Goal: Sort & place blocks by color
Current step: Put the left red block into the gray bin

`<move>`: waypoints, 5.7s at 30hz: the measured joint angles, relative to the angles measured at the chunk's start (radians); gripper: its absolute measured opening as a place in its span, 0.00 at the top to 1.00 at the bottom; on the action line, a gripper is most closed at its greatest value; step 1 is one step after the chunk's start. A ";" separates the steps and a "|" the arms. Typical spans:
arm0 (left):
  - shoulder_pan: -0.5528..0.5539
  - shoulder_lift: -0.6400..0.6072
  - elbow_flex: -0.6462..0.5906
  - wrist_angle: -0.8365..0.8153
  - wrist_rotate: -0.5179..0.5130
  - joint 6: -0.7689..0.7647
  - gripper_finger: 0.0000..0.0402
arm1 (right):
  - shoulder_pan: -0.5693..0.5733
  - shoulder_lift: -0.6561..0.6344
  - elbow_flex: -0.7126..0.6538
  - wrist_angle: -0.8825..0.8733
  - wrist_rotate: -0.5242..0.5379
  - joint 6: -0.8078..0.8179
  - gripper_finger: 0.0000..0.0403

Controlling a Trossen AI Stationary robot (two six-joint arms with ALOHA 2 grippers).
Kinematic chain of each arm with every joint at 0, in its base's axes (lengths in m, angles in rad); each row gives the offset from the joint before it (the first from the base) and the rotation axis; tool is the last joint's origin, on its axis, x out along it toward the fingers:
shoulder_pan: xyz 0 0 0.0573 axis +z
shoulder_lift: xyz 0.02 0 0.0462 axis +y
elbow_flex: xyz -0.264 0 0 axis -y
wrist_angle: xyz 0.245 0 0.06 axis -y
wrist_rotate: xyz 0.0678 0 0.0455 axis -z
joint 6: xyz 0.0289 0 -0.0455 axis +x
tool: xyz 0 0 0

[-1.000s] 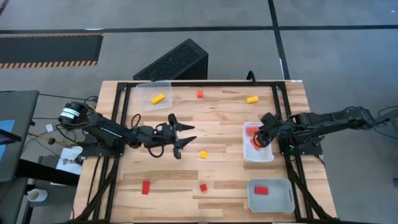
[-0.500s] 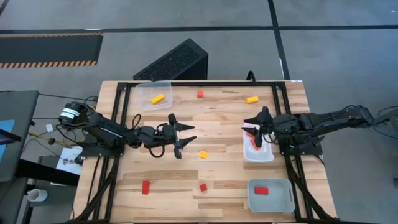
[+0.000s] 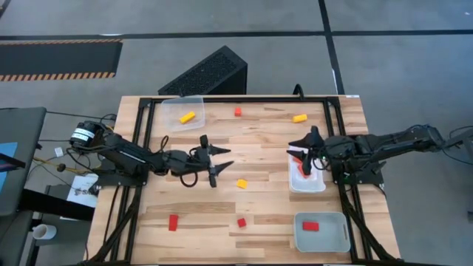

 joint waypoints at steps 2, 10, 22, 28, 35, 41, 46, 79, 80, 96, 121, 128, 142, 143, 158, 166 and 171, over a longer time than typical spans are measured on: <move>0.005 -0.001 0.001 0.021 0.106 0.000 0.53 | 0.001 0.000 0.009 0.009 0.000 -0.033 0.57; 0.021 -0.205 0.001 -0.122 0.155 0.032 0.58 | 0.019 0.000 0.088 0.034 0.000 -0.096 0.59; 0.055 -0.228 -0.009 -0.310 0.151 -0.063 0.64 | 0.026 0.080 0.089 0.131 -0.001 -0.149 0.60; 0.083 -0.152 -0.020 -0.197 0.155 -0.068 0.64 | 0.010 0.178 0.089 0.230 -0.002 -0.182 0.61; 0.125 -0.112 -0.020 -0.221 0.156 -0.130 0.64 | 0.010 0.270 0.089 0.271 -0.002 -0.207 0.63; 0.152 -0.111 -0.020 -0.303 0.155 -0.202 0.64 | 0.002 0.305 0.089 0.301 -0.002 -0.225 0.64; 0.158 -0.112 -0.019 -0.354 0.160 -0.238 0.64 | -0.011 0.312 0.089 0.303 -0.002 -0.227 0.65; -0.247 -0.343 0.198 -1.965 0.324 -1.265 0.64 | -0.016 0.316 0.089 0.299 -0.002 -0.207 0.67; -0.264 -0.343 0.198 -1.971 0.324 -1.287 0.64 | -0.019 0.316 0.089 0.299 -0.002 -0.208 0.67; -0.402 -0.501 0.198 -2.074 0.250 -1.488 0.51 | -0.064 0.316 0.089 0.306 -0.002 -0.209 0.67; -0.490 -0.209 0.198 -1.773 0.344 -1.736 0.23 | -0.041 0.316 0.089 0.306 -0.004 -0.207 0.68; -0.586 -0.073 0.198 -1.592 0.377 -1.893 0.23 | -0.040 0.316 0.089 0.301 -0.004 -0.198 0.68; -0.602 0.142 0.209 -1.470 0.509 -1.979 0.30 | -0.040 0.316 0.089 0.317 -0.005 -0.171 0.68; -0.594 0.145 0.210 -1.477 0.520 -1.970 0.34 | -0.040 0.316 0.089 0.316 -0.005 -0.171 0.68; -0.438 0.138 0.310 -1.572 0.337 -1.353 0.77 | -0.040 0.316 0.089 0.342 -0.062 -0.126 0.68; -0.283 0.031 0.392 -1.420 -0.063 -0.783 0.76 | -0.001 0.315 0.089 0.428 -0.240 -0.043 0.68; -0.134 -0.005 0.358 -0.954 0.008 -0.427 0.76 | 0.085 0.299 0.088 0.421 -0.240 -0.043 0.68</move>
